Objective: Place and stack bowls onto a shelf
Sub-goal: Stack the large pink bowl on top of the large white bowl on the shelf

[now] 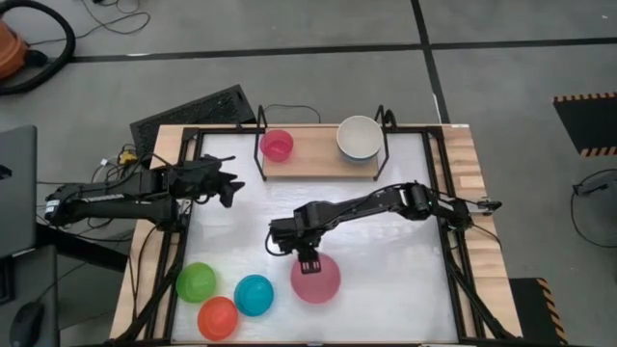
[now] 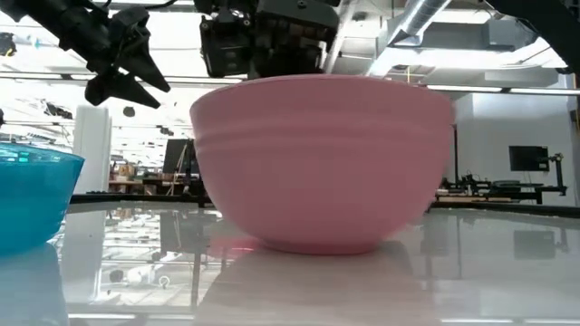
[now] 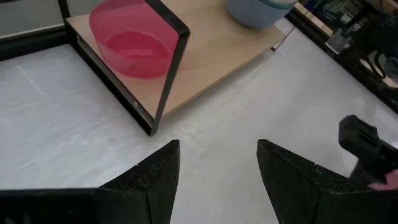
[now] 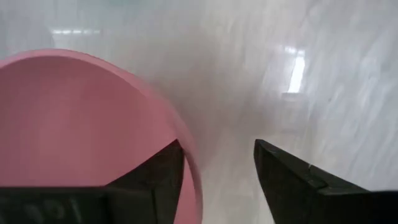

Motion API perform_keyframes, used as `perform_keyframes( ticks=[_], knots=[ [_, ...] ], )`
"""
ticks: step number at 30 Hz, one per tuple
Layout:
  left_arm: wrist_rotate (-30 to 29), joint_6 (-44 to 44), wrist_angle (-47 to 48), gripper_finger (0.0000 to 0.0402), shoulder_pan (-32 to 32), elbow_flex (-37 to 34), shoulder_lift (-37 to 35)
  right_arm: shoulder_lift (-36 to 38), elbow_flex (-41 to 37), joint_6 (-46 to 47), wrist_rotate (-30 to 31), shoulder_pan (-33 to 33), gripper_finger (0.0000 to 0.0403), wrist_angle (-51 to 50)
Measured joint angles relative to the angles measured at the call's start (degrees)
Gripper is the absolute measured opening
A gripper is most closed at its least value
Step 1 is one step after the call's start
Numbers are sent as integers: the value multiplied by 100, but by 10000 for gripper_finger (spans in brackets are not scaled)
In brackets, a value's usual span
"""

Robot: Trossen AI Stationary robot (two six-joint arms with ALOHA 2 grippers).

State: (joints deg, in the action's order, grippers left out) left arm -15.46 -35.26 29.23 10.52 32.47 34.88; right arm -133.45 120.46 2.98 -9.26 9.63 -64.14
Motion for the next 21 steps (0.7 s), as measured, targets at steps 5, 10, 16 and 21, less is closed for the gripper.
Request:
perform_keyframes(
  ticks=[5,10,16,21],
  knots=[
    [-36,-65,2,199,0,0,1,-19,1,61,188,9,152,81],
    [-38,-127,135,199,0,0,1,-226,-13,-65,263,-2,81,-115],
    [-38,-125,183,199,0,0,-1,-236,9,-354,278,-188,24,-288],
    [-38,-125,194,199,0,0,-1,-32,296,-763,578,-636,24,-715]
  ],
)
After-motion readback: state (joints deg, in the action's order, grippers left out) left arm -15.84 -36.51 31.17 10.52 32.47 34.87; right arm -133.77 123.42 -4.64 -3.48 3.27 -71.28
